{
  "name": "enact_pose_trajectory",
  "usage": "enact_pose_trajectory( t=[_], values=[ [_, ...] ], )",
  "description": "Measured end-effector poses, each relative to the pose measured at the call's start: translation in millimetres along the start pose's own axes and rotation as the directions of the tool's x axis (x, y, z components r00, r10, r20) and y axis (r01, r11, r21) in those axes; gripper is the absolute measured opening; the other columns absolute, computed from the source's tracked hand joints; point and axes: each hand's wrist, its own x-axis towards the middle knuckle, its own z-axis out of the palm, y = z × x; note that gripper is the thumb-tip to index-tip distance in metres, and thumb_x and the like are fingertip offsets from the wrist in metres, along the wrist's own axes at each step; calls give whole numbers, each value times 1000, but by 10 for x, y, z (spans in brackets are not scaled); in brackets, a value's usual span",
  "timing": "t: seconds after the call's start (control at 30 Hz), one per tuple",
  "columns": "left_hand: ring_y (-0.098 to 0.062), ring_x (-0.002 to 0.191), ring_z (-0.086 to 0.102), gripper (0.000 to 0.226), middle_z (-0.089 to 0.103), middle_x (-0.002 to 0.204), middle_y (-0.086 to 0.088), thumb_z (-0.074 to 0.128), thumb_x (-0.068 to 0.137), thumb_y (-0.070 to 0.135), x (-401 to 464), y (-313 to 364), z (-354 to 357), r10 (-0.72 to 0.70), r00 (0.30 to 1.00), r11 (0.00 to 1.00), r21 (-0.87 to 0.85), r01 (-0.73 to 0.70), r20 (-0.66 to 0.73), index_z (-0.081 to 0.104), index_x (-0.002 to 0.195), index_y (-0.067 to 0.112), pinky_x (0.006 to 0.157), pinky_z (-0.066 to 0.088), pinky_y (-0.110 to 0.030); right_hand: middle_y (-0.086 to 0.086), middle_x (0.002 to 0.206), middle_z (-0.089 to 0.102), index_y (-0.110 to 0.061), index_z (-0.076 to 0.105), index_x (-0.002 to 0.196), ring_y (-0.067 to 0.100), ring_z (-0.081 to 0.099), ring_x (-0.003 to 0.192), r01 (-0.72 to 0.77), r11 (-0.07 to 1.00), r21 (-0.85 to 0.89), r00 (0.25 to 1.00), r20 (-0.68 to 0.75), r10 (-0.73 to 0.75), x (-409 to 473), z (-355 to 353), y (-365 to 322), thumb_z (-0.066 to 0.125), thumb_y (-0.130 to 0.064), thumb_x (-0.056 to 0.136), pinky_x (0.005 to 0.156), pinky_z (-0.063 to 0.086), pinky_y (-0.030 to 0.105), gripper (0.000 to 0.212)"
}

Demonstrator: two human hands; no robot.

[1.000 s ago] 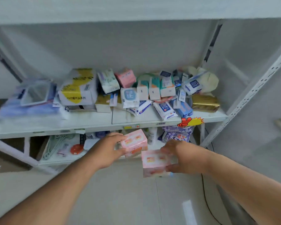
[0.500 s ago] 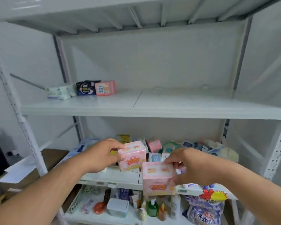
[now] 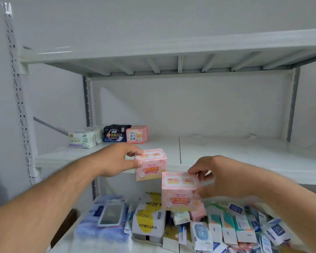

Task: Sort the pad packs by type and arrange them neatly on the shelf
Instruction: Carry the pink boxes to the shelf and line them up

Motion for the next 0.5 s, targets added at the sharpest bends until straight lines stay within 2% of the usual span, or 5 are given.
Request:
enact_pose_trajectory(
  t=[0.07,0.17,0.23,0.4,0.5],
  values=[
    [4,114,54,25,62,120,20,72,85,45,199,-213,-211,15,1000,1000,1,-15,1,64,108,52,104,43,-28,-24,111,63,-41,63,124,-4,61,100,-5,1000,22,1000,-17,5,283,-33,-109,79,-59,74,92,54,25,55],
    [1,112,58,38,64,120,19,72,86,42,464,-470,-423,9,1000,1000,-14,-9,-30,65,123,39,104,45,-31,-21,107,65,-39,65,122,-1,62,98,-25,999,34,999,-24,26,669,-75,-237,80,-57,74,93,54,29,53],
    [-2,108,61,39,66,116,18,73,86,39,628,-609,-494,0,999,999,-43,-2,-42,65,124,34,103,47,-33,-19,106,64,-38,66,122,-1,63,96,-63,998,30,998,-16,63,878,-104,-289,80,-54,76,93,54,28,51],
    [-5,106,64,39,68,112,21,73,82,47,1118,-909,-506,-4,998,999,-45,2,-59,65,120,39,100,49,-38,-16,104,66,-37,66,121,2,64,91,-107,994,11,994,-20,107,1394,-138,-186,81,-55,75,91,53,27,51],
    [-6,105,65,34,69,111,18,73,87,35,1441,-960,-479,10,997,997,-70,-15,-72,67,120,32,100,50,-37,-18,104,66,-39,66,122,2,64,91,-118,993,12,993,-16,118,1686,-139,10,80,-57,75,90,54,28,52]
  ],
)
